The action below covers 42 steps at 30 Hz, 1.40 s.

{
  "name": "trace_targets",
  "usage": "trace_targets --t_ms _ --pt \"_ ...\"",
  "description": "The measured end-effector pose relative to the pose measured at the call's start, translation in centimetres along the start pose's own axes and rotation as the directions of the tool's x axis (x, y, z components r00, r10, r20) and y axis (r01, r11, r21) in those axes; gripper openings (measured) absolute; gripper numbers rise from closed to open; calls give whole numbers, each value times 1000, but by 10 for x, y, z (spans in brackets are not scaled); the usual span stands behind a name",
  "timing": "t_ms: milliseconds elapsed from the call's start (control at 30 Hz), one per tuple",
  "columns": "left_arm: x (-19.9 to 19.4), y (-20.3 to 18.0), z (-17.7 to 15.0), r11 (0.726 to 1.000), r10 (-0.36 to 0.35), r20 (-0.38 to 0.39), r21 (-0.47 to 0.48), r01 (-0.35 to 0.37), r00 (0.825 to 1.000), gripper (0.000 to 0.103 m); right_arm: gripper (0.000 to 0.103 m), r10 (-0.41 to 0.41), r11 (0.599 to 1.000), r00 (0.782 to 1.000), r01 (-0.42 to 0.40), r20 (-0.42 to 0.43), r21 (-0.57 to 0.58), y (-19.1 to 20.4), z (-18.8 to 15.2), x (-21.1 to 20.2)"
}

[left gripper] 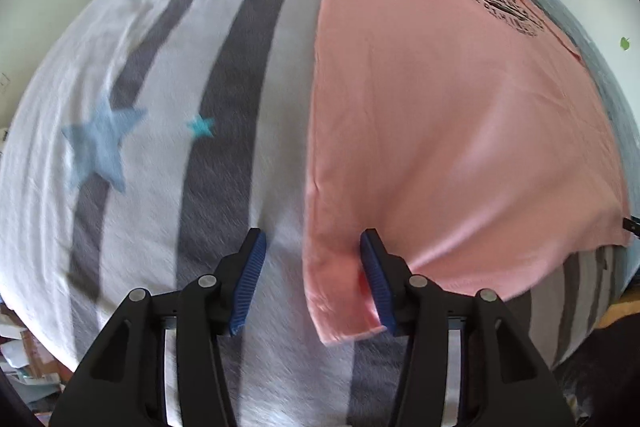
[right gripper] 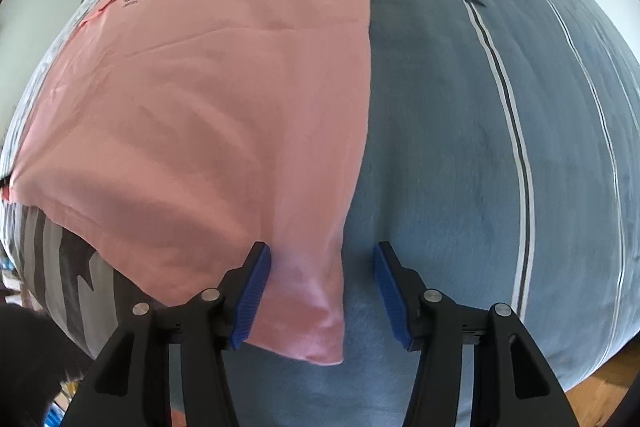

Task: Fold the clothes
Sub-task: 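Pinch the T-shirt hem with both grippers, then lift the hem with both grippers, fold it toward the collar, open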

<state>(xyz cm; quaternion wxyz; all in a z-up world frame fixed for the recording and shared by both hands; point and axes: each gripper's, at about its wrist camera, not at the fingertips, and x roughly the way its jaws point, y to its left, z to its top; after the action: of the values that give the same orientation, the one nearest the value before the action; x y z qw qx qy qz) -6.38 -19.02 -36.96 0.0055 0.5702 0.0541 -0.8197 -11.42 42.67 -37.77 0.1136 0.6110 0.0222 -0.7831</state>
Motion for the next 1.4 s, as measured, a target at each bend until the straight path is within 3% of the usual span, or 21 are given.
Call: trace_targets --t_ms 33,100,167,200,233,367,467,567,700,833,1033,1200,1400 --pt "1 -1 1 1000 -16 -9 0 16 1000 30 52 1 1000 1000 -1 3 9 0 0 1" --pt "2 -4 4 999 -48 -28 3 48 998 4 49 1 1000 1000 -1 3 19 0 0 2" --pt "-6 -10 9 999 -48 -17 23 48 999 3 33 9 1000 1000 -9 -2 28 -2 1 0" --pt "-10 -13 12 998 -47 -10 34 47 999 3 11 14 999 1000 -14 -8 36 -3 1 -2" --pt "-16 -13 16 999 -47 2 27 47 999 3 3 26 999 1000 -25 -14 43 -4 3 -6" --pt "-58 -4 46 996 -68 95 -43 72 993 3 3 20 998 999 -22 31 55 -2 14 -37" --pt "-79 -11 73 996 -79 157 -16 83 984 3 3 28 996 995 -36 99 84 -4 32 -66" --pt "-91 -16 112 997 -83 222 11 82 971 3 3 17 994 985 -36 171 104 -5 62 -86" --pt "-78 -23 185 996 -88 271 2 91 958 3 3 -1 994 972 -25 234 107 -11 117 -83" --pt "-58 -36 236 996 -81 278 44 72 957 3 3 -10 995 961 -17 275 95 -10 172 -77" --pt "-7 -44 291 997 -69 237 34 63 969 3 3 21 992 969 -50 245 114 -33 251 -38" --pt "31 -48 310 998 -44 166 49 36 985 3 3 30 991 982 -55 189 126 -39 287 -6" --pt "52 -46 320 997 -35 131 77 25 991 3 3 55 988 990 -74 132 137 -49 301 23"
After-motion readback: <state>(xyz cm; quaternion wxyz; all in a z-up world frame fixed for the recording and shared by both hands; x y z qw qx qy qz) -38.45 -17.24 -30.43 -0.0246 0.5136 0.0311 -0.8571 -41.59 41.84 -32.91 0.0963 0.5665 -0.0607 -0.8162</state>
